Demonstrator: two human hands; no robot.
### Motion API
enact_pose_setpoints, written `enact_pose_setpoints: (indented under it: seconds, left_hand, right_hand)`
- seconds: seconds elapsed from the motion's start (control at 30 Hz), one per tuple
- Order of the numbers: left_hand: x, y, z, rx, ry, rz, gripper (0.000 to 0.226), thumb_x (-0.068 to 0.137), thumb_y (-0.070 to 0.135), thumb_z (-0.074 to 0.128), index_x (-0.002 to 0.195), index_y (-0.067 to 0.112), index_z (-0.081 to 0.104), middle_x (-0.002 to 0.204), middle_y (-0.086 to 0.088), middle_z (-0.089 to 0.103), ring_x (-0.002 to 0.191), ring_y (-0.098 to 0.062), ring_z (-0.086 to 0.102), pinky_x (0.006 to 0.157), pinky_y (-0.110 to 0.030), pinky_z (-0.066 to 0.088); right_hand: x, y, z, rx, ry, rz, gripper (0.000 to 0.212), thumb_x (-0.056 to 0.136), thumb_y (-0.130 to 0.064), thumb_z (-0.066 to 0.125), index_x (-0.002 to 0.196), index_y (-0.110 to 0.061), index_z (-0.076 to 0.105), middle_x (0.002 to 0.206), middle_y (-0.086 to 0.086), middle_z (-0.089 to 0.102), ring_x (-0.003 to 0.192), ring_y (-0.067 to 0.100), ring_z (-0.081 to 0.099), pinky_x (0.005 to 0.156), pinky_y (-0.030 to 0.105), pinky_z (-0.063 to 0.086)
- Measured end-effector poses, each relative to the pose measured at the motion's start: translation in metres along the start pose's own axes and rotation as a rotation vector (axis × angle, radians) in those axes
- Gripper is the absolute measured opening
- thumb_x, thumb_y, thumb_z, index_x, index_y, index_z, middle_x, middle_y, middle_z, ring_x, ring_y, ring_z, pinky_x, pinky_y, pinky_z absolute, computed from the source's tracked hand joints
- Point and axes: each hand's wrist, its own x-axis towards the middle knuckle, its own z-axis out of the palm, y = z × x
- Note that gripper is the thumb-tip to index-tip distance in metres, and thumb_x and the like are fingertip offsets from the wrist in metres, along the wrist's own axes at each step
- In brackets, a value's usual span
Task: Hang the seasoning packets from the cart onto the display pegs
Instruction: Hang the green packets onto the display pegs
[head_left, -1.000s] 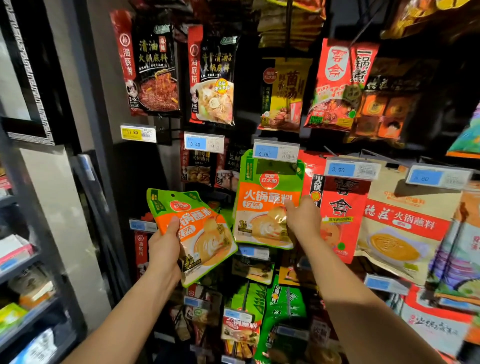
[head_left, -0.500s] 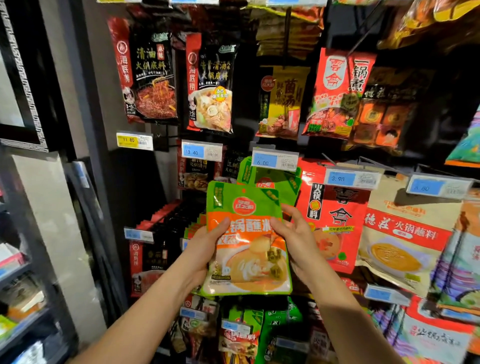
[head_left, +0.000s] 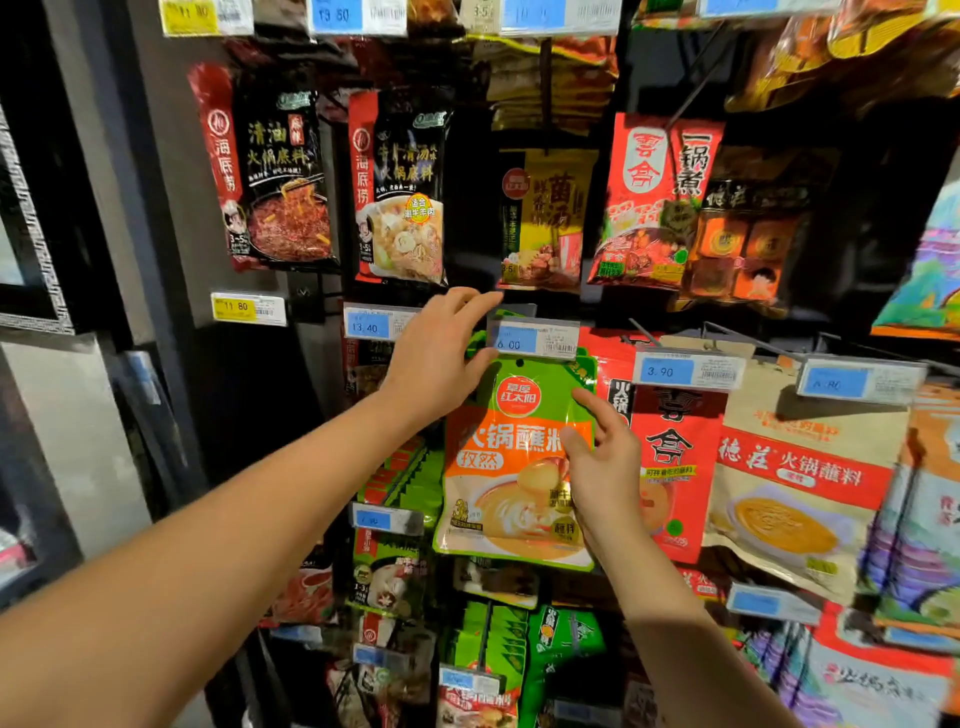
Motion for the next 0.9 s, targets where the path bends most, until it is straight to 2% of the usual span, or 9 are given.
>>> enact_pose_setpoints:
  seconds: [0.07,0.17,0.23,0.33,0.4,0.47,0.53,0.67,0.9]
  left_hand:
    - [0.012,-0.005,0.002,0.084,-0.051,0.085,0.055,0.093,0.032,0.072,0.143,0.018,0.056,0.134,-0.005,0.06,0.121,-0.028,0.054,0.099,-0.043,0.045]
    - [0.017,-0.009,0.002,0.123,-0.046,0.134,0.051,0.092,0.035,0.073,0.139,0.018,0.061,0.125,-0.004,0.066,0.115,-0.027,0.057,0.096,-0.043,0.045]
    - [0.017,-0.011,0.001,0.112,-0.048,0.127,0.052,0.092,0.035,0.073,0.139,0.019,0.061,0.124,-0.004,0.066,0.114,-0.026,0.056,0.096,-0.043,0.045]
    - [0.016,-0.01,0.0,0.09,-0.067,0.107,0.054,0.091,0.035,0.074,0.141,0.021,0.059,0.125,-0.003,0.064,0.116,-0.025,0.055,0.097,-0.044,0.046]
    - [0.016,-0.01,-0.002,0.094,-0.079,0.107,0.054,0.091,0.034,0.074,0.141,0.02,0.06,0.124,-0.004,0.065,0.115,-0.025,0.055,0.097,-0.044,0.047]
    - [0.015,-0.01,-0.003,0.102,-0.078,0.107,0.053,0.091,0.034,0.074,0.141,0.02,0.06,0.122,-0.004,0.065,0.113,-0.025,0.056,0.095,-0.044,0.047]
    - [0.013,-0.01,-0.003,0.107,-0.067,0.102,0.053,0.091,0.034,0.074,0.141,0.021,0.06,0.121,-0.004,0.064,0.111,-0.026,0.056,0.093,-0.043,0.047]
    - [0.009,-0.009,0.002,0.089,-0.043,0.088,0.053,0.091,0.033,0.074,0.141,0.021,0.06,0.116,-0.004,0.064,0.106,-0.025,0.056,0.087,-0.042,0.048]
    - [0.005,-0.009,0.006,0.054,-0.048,0.045,0.053,0.094,0.032,0.071,0.144,0.023,0.057,0.112,-0.002,0.064,0.101,-0.024,0.057,0.081,-0.04,0.049]
  right_hand:
    - [0.006,0.0,0.003,-0.039,0.027,0.011,0.044,0.099,0.005,0.058,0.139,-0.012,0.06,0.135,0.003,0.059,0.109,0.025,0.061,0.072,0.015,0.046]
    - [0.015,0.006,0.008,-0.136,0.037,0.017,0.045,0.099,-0.001,0.06,0.142,-0.014,0.059,0.146,0.005,0.058,0.132,0.021,0.055,0.093,0.017,0.04]
    - [0.018,0.006,0.011,-0.194,0.057,0.026,0.046,0.099,-0.003,0.06,0.144,-0.014,0.057,0.147,0.007,0.057,0.117,0.02,0.062,0.089,0.02,0.045]
    - [0.023,0.007,0.016,-0.232,0.105,0.07,0.046,0.101,-0.003,0.058,0.145,-0.012,0.056,0.148,0.007,0.056,0.085,0.0,0.058,0.075,0.01,0.046]
    - [0.027,0.012,0.022,-0.25,0.126,0.1,0.047,0.1,-0.003,0.057,0.145,-0.016,0.056,0.144,0.009,0.059,0.078,0.013,0.059,0.08,0.031,0.054]
    - [0.025,0.02,0.027,-0.315,0.118,0.076,0.049,0.101,-0.006,0.056,0.148,-0.021,0.051,0.137,0.009,0.062,0.09,0.029,0.065,0.082,0.039,0.055]
    - [0.015,0.032,0.028,-0.457,0.028,-0.019,0.061,0.099,-0.013,0.062,0.154,-0.025,0.038,0.141,0.006,0.053,0.106,0.03,0.064,0.085,0.038,0.052]
    - [0.011,0.057,0.027,-0.726,-0.124,-0.082,0.094,0.093,-0.03,0.074,0.161,-0.034,0.009,0.136,0.006,0.035,0.076,0.02,0.057,0.06,0.032,0.045]
    - [0.036,0.053,0.046,-0.888,-0.102,0.032,0.082,0.098,-0.025,0.067,0.16,-0.024,0.014,0.138,0.015,0.037,0.083,0.029,0.062,0.056,0.034,0.045]
